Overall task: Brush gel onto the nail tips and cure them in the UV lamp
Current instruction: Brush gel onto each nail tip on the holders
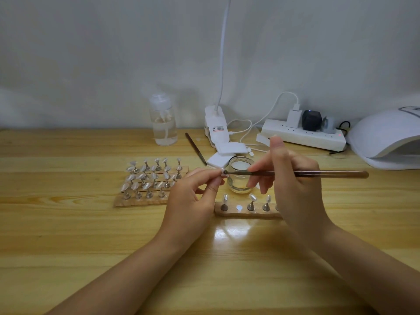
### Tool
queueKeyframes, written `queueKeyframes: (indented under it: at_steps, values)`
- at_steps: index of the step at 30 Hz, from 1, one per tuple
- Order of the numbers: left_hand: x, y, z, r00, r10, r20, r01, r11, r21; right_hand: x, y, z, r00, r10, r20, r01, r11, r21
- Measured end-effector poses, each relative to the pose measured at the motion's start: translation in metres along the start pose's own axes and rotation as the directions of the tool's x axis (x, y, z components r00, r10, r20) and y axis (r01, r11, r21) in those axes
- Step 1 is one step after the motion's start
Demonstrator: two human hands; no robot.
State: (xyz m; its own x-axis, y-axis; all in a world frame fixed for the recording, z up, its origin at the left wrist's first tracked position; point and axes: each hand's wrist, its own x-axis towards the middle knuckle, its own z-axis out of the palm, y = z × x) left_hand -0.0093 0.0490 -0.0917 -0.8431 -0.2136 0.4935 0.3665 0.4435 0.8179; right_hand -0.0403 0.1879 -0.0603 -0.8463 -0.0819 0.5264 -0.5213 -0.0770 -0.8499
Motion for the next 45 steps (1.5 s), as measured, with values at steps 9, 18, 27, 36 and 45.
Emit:
queueKeyframes:
  at_steps: [9,18,27,36,45]
  values:
    - [0.0,0.002,0.0,1.0,0.012,0.023,-0.012,1.0,0.02,0.001,0.0,0.002,0.999,-0.046,0.009,0.046,0.999,-0.005]
    - [0.0,0.002,0.0,1.0,0.001,0.018,-0.002,1.0,0.016,0.001,-0.001,-0.002,0.999,-0.019,-0.041,0.018,1.0,-0.022]
    - [-0.001,0.008,-0.002,0.998,0.057,0.035,-0.053,0.992,-0.116,0.004,-0.006,-0.007,0.995,0.027,-0.093,-0.029,0.999,-0.019]
    - [-0.001,0.004,-0.002,0.994,0.079,0.076,-0.075,0.996,-0.058,0.002,0.012,-0.005,0.917,-0.25,0.311,0.36,0.855,-0.374]
    - [-0.004,0.007,-0.002,0.992,0.079,0.094,-0.074,0.996,-0.058,0.0,0.019,-0.005,0.925,-0.266,0.271,0.356,0.859,-0.369]
